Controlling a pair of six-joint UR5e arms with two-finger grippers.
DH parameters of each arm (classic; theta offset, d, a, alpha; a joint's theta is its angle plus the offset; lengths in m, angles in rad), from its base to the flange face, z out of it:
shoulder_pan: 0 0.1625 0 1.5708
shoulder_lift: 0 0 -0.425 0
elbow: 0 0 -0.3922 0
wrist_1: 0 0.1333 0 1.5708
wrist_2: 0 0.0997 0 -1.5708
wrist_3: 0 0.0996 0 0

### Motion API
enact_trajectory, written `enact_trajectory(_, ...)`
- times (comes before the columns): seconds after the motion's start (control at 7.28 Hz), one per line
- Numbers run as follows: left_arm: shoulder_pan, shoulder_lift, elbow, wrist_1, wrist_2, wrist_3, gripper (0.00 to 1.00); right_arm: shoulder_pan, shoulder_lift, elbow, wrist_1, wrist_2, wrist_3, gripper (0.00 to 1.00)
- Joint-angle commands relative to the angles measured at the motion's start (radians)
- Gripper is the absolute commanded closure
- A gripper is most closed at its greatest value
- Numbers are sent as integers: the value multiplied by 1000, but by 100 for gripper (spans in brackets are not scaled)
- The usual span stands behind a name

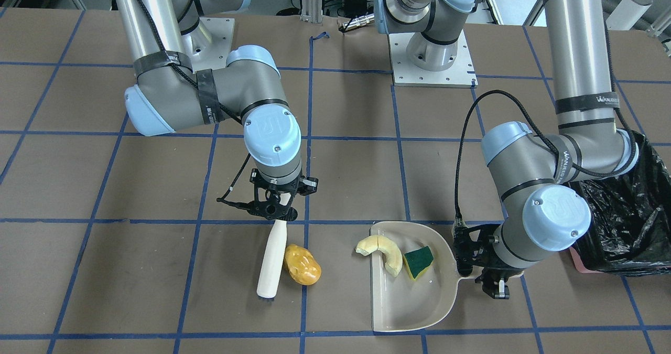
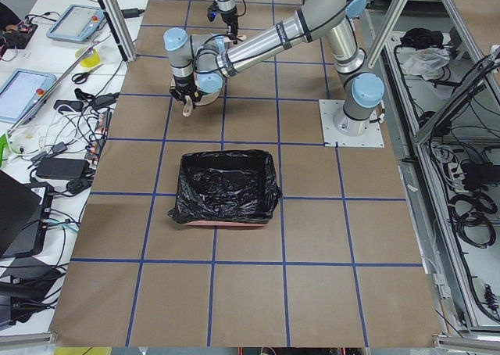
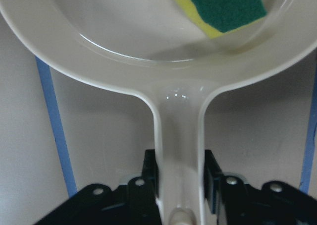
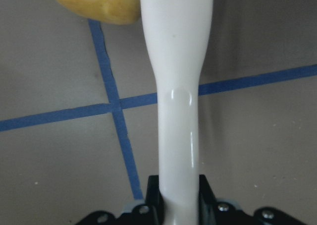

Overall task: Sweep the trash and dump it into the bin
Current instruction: 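Sweep the yellow potato into the dustpan with the right gripper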

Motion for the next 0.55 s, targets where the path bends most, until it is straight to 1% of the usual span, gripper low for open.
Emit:
enact_trajectory(0.0, 0, -1, -1, -1, 0, 0, 98, 51, 73, -99, -5, 27, 78, 100)
enact_trajectory(0.14, 0, 0, -1, 0, 0, 0, 98, 75, 114, -150, -6, 27, 106, 100)
enact_trajectory(0.27, 0, 0, -1, 0, 0, -2, 98, 89, 133, -178, -6, 25, 117, 100)
enact_trajectory(0.41, 0, 0, -1, 0, 0, -2, 98, 94, 138, -186, -16, 24, 111, 100)
